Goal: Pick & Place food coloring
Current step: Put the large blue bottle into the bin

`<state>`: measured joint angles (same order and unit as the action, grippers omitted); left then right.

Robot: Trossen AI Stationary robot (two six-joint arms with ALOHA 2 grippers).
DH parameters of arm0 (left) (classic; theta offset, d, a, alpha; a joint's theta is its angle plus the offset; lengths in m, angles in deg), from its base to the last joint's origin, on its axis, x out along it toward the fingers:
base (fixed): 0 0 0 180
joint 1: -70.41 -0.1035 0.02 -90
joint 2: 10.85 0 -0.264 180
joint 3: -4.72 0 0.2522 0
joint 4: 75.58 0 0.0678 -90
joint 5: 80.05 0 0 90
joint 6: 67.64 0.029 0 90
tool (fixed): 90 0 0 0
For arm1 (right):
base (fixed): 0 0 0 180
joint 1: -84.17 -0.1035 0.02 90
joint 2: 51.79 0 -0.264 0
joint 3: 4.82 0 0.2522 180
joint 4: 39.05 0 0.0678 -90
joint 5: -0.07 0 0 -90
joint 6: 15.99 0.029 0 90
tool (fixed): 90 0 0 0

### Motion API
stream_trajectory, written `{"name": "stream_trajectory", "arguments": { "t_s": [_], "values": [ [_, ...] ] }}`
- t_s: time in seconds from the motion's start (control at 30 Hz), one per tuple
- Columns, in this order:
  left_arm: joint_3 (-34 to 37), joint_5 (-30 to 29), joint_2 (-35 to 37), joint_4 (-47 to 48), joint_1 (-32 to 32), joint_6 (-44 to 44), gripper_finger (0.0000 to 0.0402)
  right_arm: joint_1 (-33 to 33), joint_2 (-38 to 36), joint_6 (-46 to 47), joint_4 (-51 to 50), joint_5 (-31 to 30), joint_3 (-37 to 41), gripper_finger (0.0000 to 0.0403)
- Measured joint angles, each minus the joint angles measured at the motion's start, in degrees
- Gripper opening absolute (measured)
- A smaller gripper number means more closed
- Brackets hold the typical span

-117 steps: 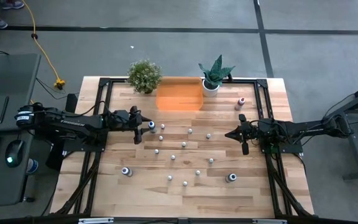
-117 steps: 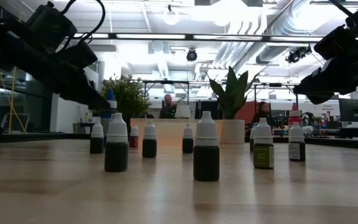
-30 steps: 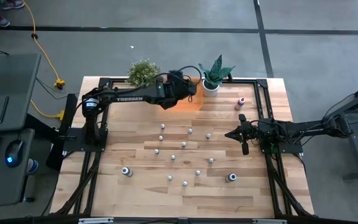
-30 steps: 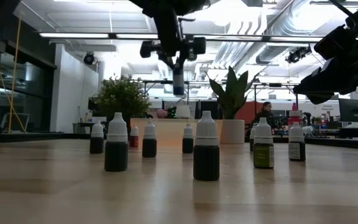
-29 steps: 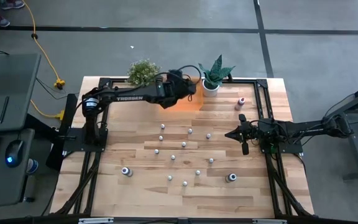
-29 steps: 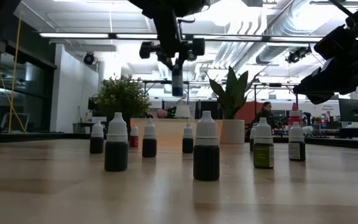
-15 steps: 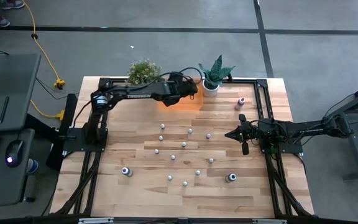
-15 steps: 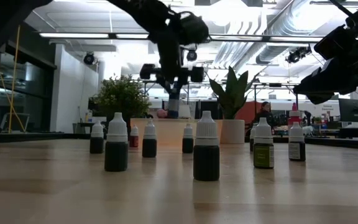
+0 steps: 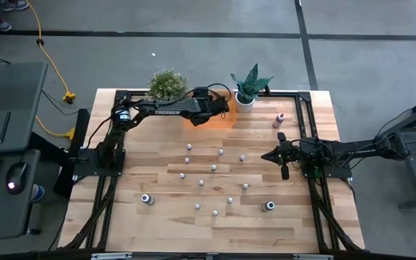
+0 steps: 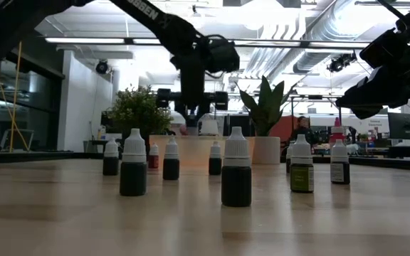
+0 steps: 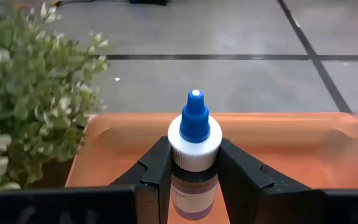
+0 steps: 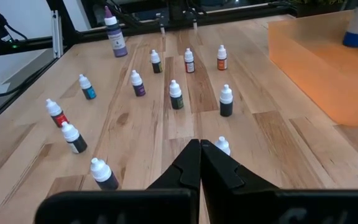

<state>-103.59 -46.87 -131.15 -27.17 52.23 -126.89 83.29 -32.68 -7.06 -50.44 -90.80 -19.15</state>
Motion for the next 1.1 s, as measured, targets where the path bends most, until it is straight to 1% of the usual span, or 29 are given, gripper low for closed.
{"name": "stream_trajectory", "arguments": {
  "t_s": [0.13, 0.37, 0.5, 0.63, 0.7, 0.77, 0.9, 1.1],
  "values": [
    [0.7, -1.3, 0.1, -0.9, -0.3, -0.2, 0.0095, 0.0, 0.0, 0.0, 0.0, 0.0, 0.0, 0.0000],
    [3.3, -1.4, 0.1, -3.0, -1.1, -0.1, 0.0095, 0.0, 0.0, 0.0, 0.0, 0.0, 0.0, 0.0000],
    [4.2, -1.8, -0.6, -6.7, -1.6, 1.8, 0.0095, 0.0, 0.0, 0.0, 0.0, 0.0, 0.0, 0.0000],
    [4.2, -2.0, -1.3, -8.0, -1.8, 5.1, 0.0095, 0.0, 0.0, 0.0, 0.0, 0.0, 0.0, 0.0000],
    [4.4, -2.1, -1.6, -7.2, -2.1, 6.5, 0.0095, 0.0, 0.0, 0.0, 0.0, 0.0, 0.0, 0.0000],
    [4.4, -2.4, -1.6, -7.4, -2.1, 6.7, 0.0095, 0.0, 0.0, 0.0, 0.0, 0.0, 0.0, 0.0000],
    [4.3, -2.8, -1.6, -6.6, -2.5, 6.0, 0.0095, 0.0, 0.0, 0.0, 0.0, 0.0, 0.0, 0.0000],
    [4.3, -2.7, -1.6, -1.7, -2.9, -2.4, 0.0095, 0.0, 0.0, 0.0, 0.0, 0.0, 0.0, 0.0000]
  ]
}}
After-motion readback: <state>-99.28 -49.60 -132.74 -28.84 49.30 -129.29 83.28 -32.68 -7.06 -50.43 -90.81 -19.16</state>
